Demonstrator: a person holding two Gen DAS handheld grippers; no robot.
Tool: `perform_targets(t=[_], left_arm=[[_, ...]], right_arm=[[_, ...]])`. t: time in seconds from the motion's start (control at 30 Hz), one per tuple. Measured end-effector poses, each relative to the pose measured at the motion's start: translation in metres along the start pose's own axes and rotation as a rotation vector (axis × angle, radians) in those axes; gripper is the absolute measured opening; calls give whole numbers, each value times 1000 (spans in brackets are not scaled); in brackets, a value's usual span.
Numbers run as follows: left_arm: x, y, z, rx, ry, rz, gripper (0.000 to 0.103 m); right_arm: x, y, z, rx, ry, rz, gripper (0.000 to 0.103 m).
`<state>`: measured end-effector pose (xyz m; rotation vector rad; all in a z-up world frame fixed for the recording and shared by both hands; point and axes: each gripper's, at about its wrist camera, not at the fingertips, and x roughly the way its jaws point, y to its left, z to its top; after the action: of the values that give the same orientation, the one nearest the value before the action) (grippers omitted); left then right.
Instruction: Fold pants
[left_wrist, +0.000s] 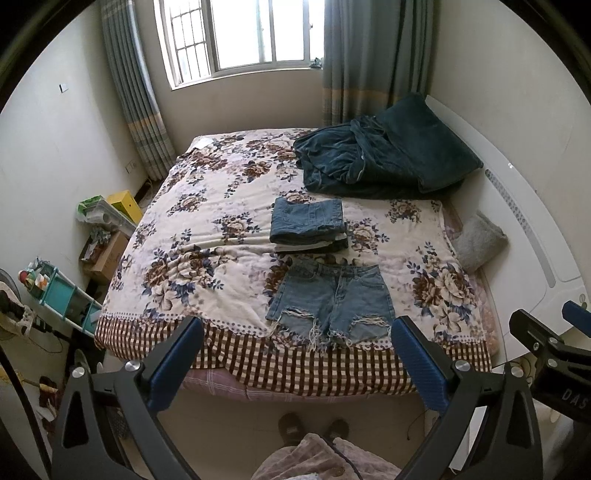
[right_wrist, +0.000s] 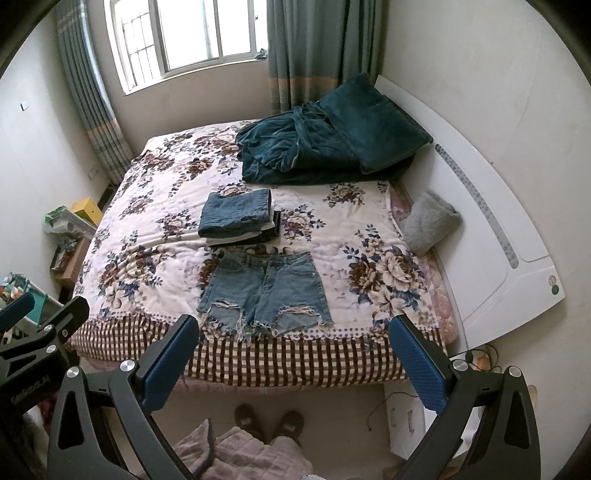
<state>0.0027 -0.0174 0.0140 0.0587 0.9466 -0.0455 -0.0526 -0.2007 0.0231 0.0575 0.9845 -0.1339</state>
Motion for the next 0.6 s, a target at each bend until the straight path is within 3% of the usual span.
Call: perform_targets(t=[0.6], left_arm=[[1,1,-1,-1,-2,-5,103]], right_arm=[[2,1,-1,-1,0,11,103]])
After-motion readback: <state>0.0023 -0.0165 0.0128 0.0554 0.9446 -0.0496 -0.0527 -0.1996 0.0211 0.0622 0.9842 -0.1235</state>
